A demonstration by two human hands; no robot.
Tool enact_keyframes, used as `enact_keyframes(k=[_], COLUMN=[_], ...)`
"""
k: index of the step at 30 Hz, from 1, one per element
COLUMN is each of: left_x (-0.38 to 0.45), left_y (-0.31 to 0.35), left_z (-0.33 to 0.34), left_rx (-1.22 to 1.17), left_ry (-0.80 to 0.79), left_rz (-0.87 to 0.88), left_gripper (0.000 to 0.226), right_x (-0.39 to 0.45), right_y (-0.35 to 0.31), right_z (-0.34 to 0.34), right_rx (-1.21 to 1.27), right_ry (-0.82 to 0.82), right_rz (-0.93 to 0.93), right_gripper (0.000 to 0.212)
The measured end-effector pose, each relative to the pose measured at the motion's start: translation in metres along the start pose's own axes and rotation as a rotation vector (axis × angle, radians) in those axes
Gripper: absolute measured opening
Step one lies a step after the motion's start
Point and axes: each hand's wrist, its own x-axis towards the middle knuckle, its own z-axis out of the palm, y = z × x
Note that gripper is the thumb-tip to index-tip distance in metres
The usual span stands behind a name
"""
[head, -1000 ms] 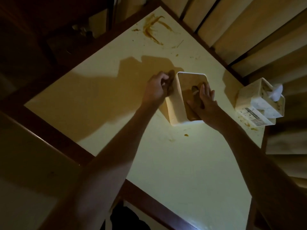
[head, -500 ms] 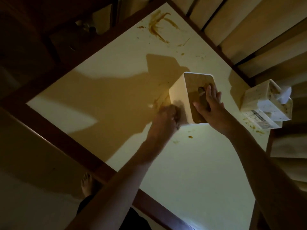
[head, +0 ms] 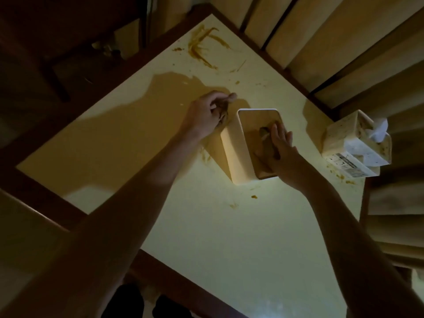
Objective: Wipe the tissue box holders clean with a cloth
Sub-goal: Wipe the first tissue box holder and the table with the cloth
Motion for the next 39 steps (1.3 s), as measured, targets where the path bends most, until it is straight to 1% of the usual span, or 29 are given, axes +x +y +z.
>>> enact_keyframes(k=[2,4,5,7,8,9,10,11,14,16,19,21,24,26,28,32,36,39], left_x=[0.003,0.003,0.002,-0.001,-0.003,-0.004,-0.005,-0.006,-0.014,-0.019,-0.025,-0.028,-0.036,-0.042,-0.049,-0.062,-0.066,-0.063], left_y=[0.006,0.012,0.014,0.013,0.011,0.007,0.005,0.002,-0.002,-0.005,-0.011,-0.018,-0.028,-0.029,-0.027,-0.022,-0.029,-0.031], left_z=[-0.007,-0.012,-0.014,-0.017,-0.018,-0.021,-0.024,-0.028,-0.037,-0.040,-0.045,-0.046,-0.044,-0.042,-0.041,-0.044,-0.048,-0.050], left_rx=[-0.010,0.017,0.035,0.012,-0.023,-0.052,-0.062,-0.049,-0.030,-0.053,-0.079,-0.078,-0.070,-0.090,-0.040,0.048,0.100,0.153], left_ry=[-0.153,-0.230,-0.236,-0.208,-0.185,-0.161,-0.143,-0.130,-0.141,-0.110,0.067,0.140,0.117,0.089,0.089,0.078,0.064,0.070], left_rz=[0.033,0.056,0.081,0.121,0.127,0.135,0.140,0.141,0.147,0.095,-0.010,-0.066,-0.103,-0.093,-0.066,-0.050,-0.035,-0.048], left_gripper=[0.040,0.041,0.041,0.039,0.037,0.035,0.034,0.033,0.035,0.035,0.032,0.030,0.028,0.028,0.030,0.031,0.031,0.032], right_x=[0.000,0.000,0.002,0.010,0.015,0.019,0.023,0.026,0.023,0.020,0.015,0.013,0.005,0.002,0.001,0.003,0.009,0.012], right_y=[-0.003,-0.010,-0.014,-0.019,-0.019,-0.017,-0.014,-0.013,-0.014,-0.016,-0.020,-0.018,-0.016,-0.013,-0.009,0.001,0.012,0.013], right_z=[-0.002,0.000,0.002,0.004,0.005,0.006,0.005,0.002,-0.010,-0.017,-0.025,-0.028,-0.027,-0.021,-0.017,-0.018,-0.020,-0.021], right_rx=[0.037,0.078,0.109,0.138,0.114,0.075,0.053,0.053,0.061,-0.042,-0.271,-0.400,-0.534,-0.475,-0.362,-0.355,-0.351,-0.251], right_ry=[0.032,0.102,0.127,0.133,0.126,0.124,0.116,0.103,0.035,-0.072,-0.262,-0.316,-0.277,-0.218,-0.165,-0.149,-0.151,-0.155], right_rz=[0.023,0.103,0.173,0.295,0.316,0.310,0.299,0.290,0.229,0.178,0.141,0.123,0.070,0.036,0.028,-0.036,-0.094,-0.037], right_gripper=[0.078,0.079,0.088,0.121,0.135,0.145,0.149,0.150,0.140,0.140,0.142,0.140,0.129,0.112,0.102,0.100,0.108,0.104])
